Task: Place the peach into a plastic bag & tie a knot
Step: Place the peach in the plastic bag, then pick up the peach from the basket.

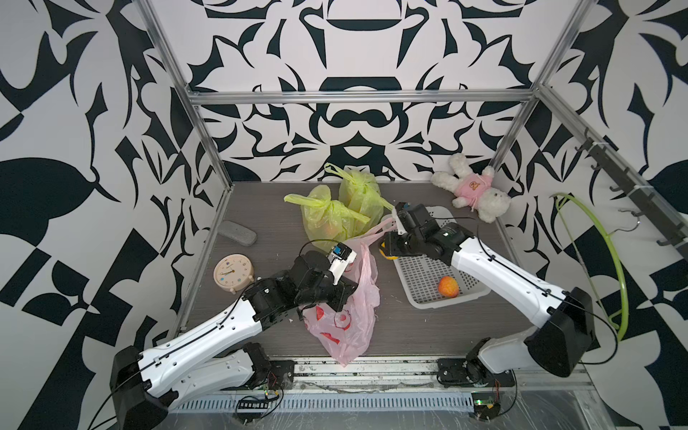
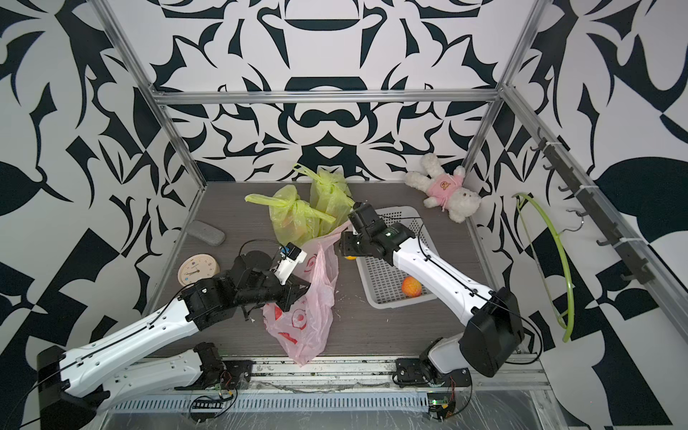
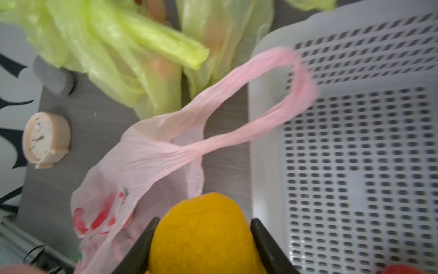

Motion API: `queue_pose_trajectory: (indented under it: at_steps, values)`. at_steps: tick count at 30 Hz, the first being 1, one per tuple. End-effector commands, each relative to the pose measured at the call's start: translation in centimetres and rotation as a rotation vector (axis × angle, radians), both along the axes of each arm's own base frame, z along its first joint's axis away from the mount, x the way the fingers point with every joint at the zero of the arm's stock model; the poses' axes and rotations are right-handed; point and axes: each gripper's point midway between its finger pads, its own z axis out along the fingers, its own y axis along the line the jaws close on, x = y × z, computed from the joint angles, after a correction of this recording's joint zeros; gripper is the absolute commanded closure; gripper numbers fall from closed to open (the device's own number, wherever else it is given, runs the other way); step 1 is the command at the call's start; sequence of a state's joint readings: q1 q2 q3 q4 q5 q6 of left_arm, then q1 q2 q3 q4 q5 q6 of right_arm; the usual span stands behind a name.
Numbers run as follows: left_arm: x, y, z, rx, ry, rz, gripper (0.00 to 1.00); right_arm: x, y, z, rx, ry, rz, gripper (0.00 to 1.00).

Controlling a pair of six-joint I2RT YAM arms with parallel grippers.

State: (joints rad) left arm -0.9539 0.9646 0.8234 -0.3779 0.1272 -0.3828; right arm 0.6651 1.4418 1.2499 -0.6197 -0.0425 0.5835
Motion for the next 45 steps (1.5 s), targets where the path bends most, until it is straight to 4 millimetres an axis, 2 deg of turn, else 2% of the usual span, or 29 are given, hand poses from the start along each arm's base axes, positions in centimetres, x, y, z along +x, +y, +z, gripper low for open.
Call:
queue_pose_trajectory:
  at_steps: [1, 4, 8, 10, 14, 20, 23, 27, 30, 35, 38, 43, 45]
  values:
    - [0.1, -0.2, 0.8, -0.023, -0.011, 0.002, 1.00, -1.2, 3.5, 0.4, 0.094, 0.058, 0.036, 0.63]
    - [0.2, -0.1, 0.8, -0.027, -0.014, 0.006, 1.00, -2.2, 5.5, -0.2, 0.128, 0.100, 0.077, 0.58]
    - [0.1, 0.0, 0.9, -0.033, -0.019, 0.008, 1.00, -2.9, 6.4, 0.1, 0.176, 0.110, 0.093, 0.34]
    - [0.1, 0.0, 0.8, -0.033, -0.017, 0.009, 1.00, -2.9, 6.3, 0.3, 0.180, 0.100, 0.095, 0.28]
    - [0.0, 0.1, 0.6, -0.030, -0.014, 0.008, 1.00, -2.8, 6.3, 1.1, 0.190, 0.077, 0.108, 0.23]
    - [0.0, 0.1, 0.6, -0.033, -0.016, 0.008, 1.00, -2.8, 5.5, 1.2, 0.184, 0.090, 0.115, 0.24]
    - [0.0, 0.2, 0.5, -0.032, -0.015, 0.009, 1.00, -2.2, 1.8, 2.7, 0.173, 0.062, 0.045, 0.29]
    - [-0.1, 0.2, 0.5, -0.038, -0.017, 0.008, 1.00, -2.5, -5.9, 3.4, 0.102, 0.054, -0.104, 0.32]
    - [-0.1, 0.2, 0.7, -0.048, -0.026, 0.004, 1.00, -3.8, -11.3, 1.4, -0.034, 0.102, -0.201, 0.32]
    - [-0.4, 0.3, 0.9, -0.062, -0.033, -0.006, 1.00, -5.8, -18.2, -3.3, -0.308, 0.182, -0.371, 0.21]
    - [-0.6, 0.3, 0.9, -0.068, -0.035, -0.015, 1.00, -6.0, -20.5, -5.7, -0.408, 0.226, -0.438, 0.19]
    - [-0.8, 0.4, 1.1, -0.076, -0.039, -0.026, 1.00, -5.3, -22.4, -8.8, -0.526, 0.274, -0.477, 0.18]
    - [-0.9, 0.4, 1.2, -0.082, -0.043, -0.026, 1.00, -5.1, -22.5, -9.9, -0.538, 0.289, -0.480, 0.19]
